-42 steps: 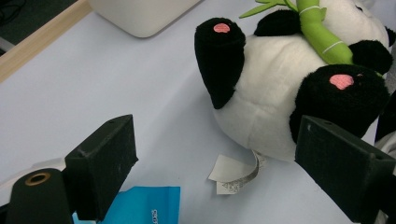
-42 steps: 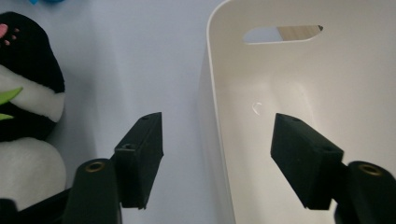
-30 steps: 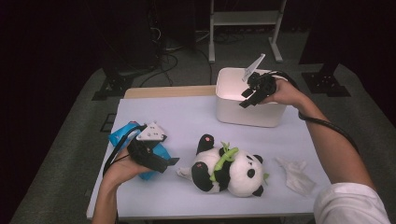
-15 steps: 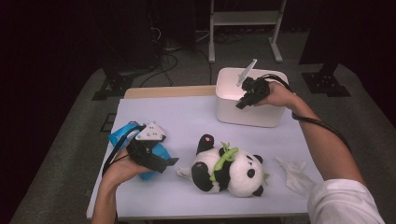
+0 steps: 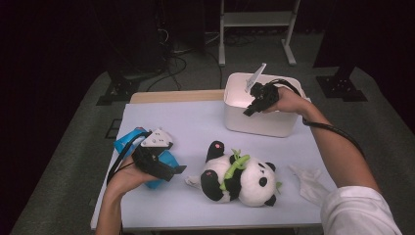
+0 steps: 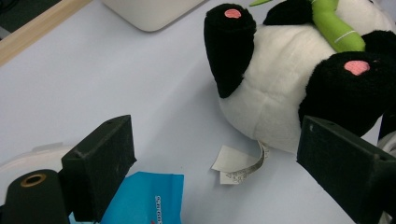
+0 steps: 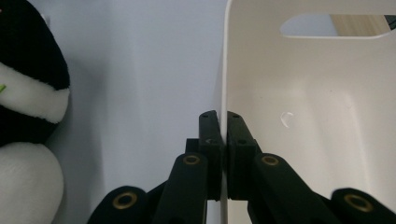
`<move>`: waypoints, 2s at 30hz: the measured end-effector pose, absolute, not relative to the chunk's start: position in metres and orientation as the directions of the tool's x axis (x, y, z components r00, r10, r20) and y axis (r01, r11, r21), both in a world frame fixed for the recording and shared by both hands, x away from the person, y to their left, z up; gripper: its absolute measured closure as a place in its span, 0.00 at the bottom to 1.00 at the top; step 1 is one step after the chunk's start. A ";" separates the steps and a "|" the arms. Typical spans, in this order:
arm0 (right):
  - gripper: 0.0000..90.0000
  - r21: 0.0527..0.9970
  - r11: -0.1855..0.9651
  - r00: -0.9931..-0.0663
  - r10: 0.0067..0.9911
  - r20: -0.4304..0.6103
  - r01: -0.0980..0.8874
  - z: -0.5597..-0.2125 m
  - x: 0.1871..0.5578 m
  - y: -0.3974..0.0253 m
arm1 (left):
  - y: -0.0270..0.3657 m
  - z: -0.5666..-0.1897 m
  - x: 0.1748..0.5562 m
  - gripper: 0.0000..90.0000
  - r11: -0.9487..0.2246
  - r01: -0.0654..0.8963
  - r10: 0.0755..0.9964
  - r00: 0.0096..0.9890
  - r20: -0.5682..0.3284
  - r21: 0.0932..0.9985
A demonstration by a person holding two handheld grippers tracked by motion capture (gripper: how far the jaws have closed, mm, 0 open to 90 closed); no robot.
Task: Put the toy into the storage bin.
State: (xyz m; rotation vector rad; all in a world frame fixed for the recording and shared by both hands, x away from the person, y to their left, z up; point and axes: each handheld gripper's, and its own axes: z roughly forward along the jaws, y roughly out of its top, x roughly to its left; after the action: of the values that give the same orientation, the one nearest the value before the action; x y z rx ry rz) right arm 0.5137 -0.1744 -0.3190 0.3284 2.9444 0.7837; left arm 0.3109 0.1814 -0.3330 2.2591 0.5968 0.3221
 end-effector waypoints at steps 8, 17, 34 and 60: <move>0.96 0.513 0.847 -0.986 0.168 -0.008 0.140 -0.319 0.496 -0.158 | 0.183 -0.334 0.311 0.11 -0.594 0.324 0.514 0.857 0.038 0.736; 0.95 0.529 0.844 -0.995 0.104 0.002 0.089 -0.320 0.474 -0.136 | 0.182 -0.334 0.310 0.11 -0.593 0.317 0.506 0.862 0.036 0.740; 0.95 0.544 0.838 -0.999 0.052 0.001 0.044 -0.320 0.444 -0.118 | 0.180 -0.333 0.307 0.11 -0.600 0.305 0.488 0.872 0.036 0.740; 0.94 0.566 0.824 -0.999 0.038 0.017 0.041 -0.318 0.426 -0.110 | 0.175 -0.335 0.305 0.11 -0.618 0.299 0.473 0.880 0.040 0.727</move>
State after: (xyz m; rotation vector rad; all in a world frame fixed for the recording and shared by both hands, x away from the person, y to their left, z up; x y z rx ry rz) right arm 0.4258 -0.1100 -0.3175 0.0657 3.0043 0.9320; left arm 0.3052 0.1747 -0.3351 2.2777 0.5529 0.2928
